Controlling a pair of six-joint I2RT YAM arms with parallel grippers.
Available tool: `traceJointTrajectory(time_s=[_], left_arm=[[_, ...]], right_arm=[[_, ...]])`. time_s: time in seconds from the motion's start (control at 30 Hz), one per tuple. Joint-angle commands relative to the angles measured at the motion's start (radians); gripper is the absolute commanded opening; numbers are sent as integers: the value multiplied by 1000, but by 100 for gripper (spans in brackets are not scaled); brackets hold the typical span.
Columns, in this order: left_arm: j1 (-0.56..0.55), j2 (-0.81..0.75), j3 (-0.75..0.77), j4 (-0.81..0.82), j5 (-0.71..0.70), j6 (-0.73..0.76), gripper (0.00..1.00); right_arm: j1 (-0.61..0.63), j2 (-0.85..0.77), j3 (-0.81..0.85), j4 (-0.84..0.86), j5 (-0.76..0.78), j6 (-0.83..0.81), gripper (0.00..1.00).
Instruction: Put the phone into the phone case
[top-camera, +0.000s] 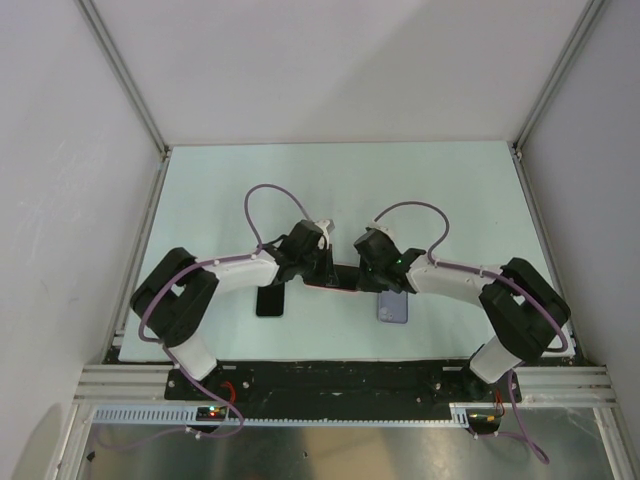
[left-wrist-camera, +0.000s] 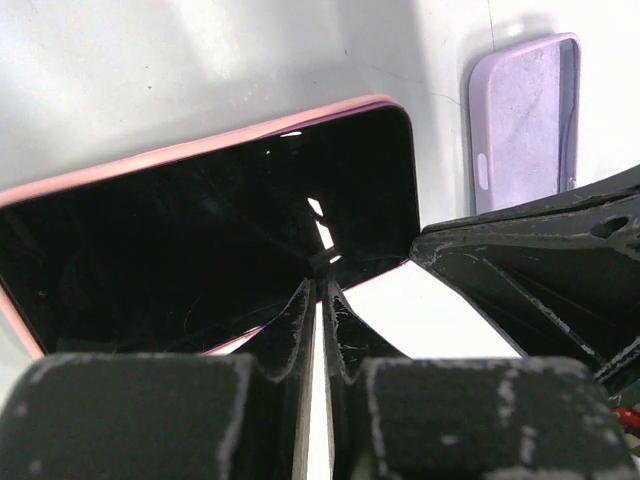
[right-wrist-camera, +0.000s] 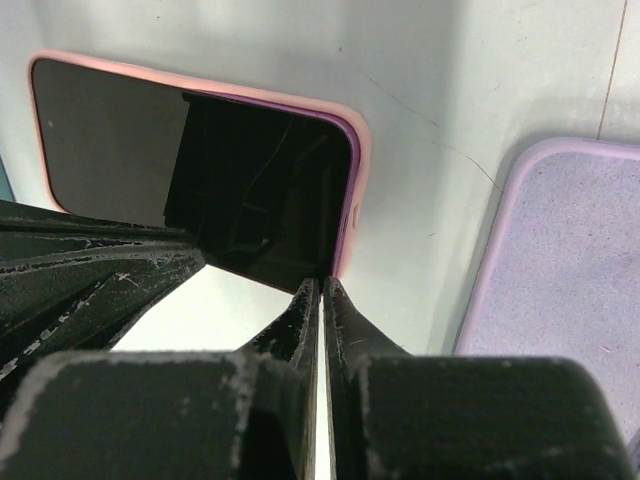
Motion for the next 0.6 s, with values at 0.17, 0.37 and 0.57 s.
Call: traceJointTrajectory(time_s=[0.17,0.37,0.57], left_arm=[[-9,0,8,50,11,-12,8],[-9,-8,5,51,9,-4,8],[-3,-89,36,9,-24,13,9]], right_arm=[[81,220,9,-22,52,-4,3],[87,236,12,-33,52,2,2],[53,99,68,-57,40,-57,9]])
